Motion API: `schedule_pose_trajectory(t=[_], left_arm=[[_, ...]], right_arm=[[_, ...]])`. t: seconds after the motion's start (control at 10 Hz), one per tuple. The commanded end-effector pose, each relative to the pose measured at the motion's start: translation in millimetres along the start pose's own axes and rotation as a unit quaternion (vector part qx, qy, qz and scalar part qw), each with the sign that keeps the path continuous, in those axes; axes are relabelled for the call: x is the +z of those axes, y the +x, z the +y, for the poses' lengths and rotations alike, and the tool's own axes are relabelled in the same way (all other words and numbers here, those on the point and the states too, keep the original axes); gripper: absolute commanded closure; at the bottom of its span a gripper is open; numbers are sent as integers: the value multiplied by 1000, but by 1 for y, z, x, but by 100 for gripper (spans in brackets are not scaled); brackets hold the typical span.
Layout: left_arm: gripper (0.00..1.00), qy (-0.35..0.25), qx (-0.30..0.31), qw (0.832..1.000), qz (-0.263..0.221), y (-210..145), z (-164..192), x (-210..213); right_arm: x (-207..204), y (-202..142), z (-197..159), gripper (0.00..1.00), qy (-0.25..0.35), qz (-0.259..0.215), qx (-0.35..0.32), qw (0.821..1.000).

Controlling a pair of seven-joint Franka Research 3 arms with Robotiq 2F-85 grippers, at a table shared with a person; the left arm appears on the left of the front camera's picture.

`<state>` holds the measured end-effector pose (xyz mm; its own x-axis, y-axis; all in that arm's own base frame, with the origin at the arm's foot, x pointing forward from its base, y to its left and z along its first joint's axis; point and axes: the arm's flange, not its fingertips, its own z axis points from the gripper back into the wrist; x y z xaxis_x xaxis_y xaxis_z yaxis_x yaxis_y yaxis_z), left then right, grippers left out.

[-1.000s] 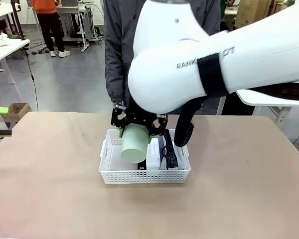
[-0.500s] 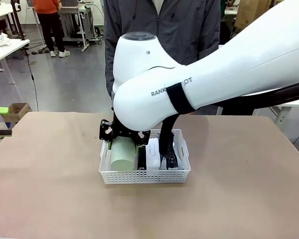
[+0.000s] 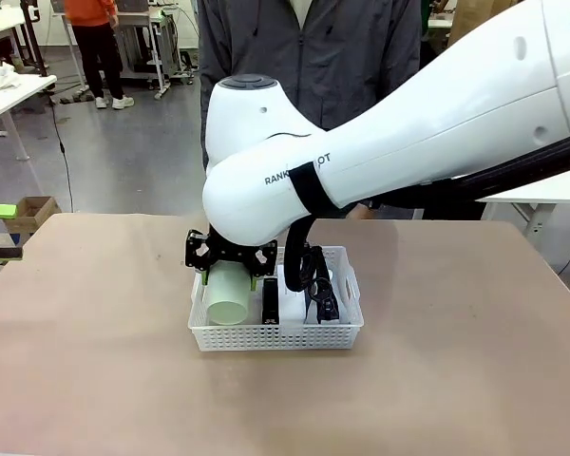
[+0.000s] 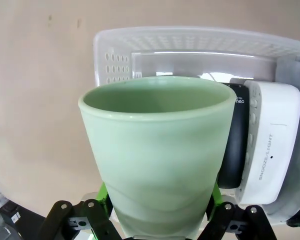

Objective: Efficiently arrange items inside the basket to fit them all.
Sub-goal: Pick up the Reusable plastic cup and place it inside the Organizing basket.

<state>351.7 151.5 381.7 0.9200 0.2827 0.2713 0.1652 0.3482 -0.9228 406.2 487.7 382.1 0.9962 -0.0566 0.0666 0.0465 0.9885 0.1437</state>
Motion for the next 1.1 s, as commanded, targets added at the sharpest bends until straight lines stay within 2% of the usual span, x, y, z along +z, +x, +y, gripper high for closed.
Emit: schedule_pose_trajectory(t=[0.0,1.0], left_arm=[[0,3,5,1000,2,-1,-4,0],[0,3,5,1000,2,-1,-4,0]], right_arm=[[-7,1,9,15,-19,-13,-20,1000],[-43,12,3,15,-40,17,-32,999]])
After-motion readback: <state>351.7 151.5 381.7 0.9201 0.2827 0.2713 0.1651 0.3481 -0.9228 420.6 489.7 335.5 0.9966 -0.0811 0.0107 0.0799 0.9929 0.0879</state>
